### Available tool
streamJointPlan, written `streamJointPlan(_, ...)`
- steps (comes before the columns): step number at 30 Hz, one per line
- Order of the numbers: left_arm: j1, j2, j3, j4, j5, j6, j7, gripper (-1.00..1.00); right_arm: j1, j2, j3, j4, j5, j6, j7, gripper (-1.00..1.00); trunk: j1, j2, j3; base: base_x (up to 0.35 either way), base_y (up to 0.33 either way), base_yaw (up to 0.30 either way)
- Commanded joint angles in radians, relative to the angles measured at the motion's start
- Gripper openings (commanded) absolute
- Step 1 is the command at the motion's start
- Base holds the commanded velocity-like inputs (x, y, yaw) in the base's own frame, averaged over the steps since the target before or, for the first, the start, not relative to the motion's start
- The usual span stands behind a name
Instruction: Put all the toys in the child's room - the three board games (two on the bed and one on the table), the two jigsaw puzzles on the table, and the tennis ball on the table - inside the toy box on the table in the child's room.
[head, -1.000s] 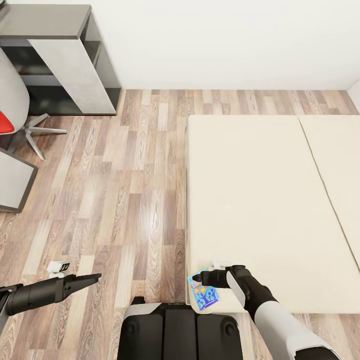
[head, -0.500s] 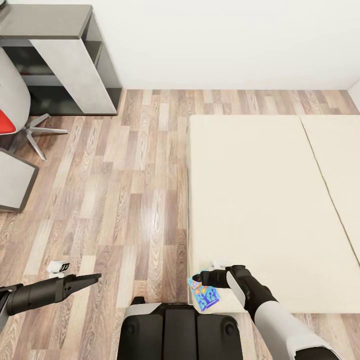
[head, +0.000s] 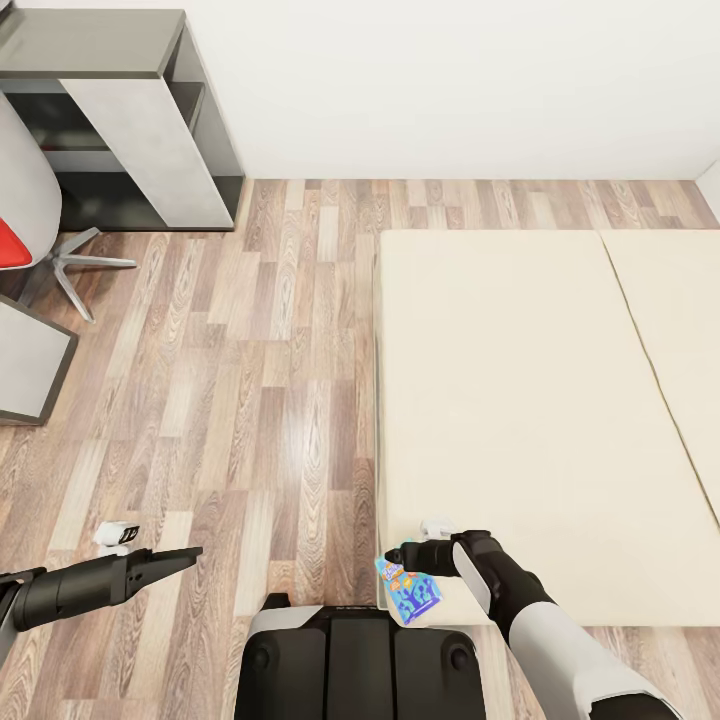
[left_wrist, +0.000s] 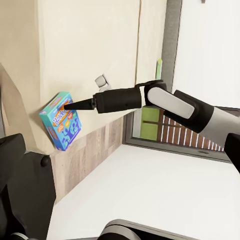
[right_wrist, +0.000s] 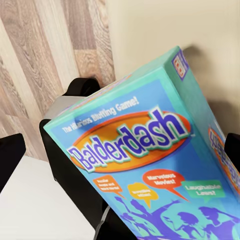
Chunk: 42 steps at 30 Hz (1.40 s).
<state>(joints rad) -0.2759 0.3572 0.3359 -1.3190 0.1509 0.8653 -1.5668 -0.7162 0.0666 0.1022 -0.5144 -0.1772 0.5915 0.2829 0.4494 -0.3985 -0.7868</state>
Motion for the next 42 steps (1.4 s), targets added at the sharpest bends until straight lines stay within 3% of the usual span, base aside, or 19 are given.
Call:
streamJointPlan(1, 0.000, 0.000, 0.000, 0.000, -0.001, 0.011, -0.004, 1.00, 0.000, -0.001, 0.004, -0.001, -0.010, 0.005, -0.004, 1.00, 0.001, -0.001, -0.001, 0.000, 0.000, 0.000)
streamJointPlan(42, 0.000, 0.001, 0.000, 0.000, -0.001, 0.011, -0.004, 1.00, 0.000, -0.016, 0.005, -0.001, -0.013, 0.011, 0.000, 1.00, 0.001, -0.001, -0.001, 0.000, 0.000, 0.000)
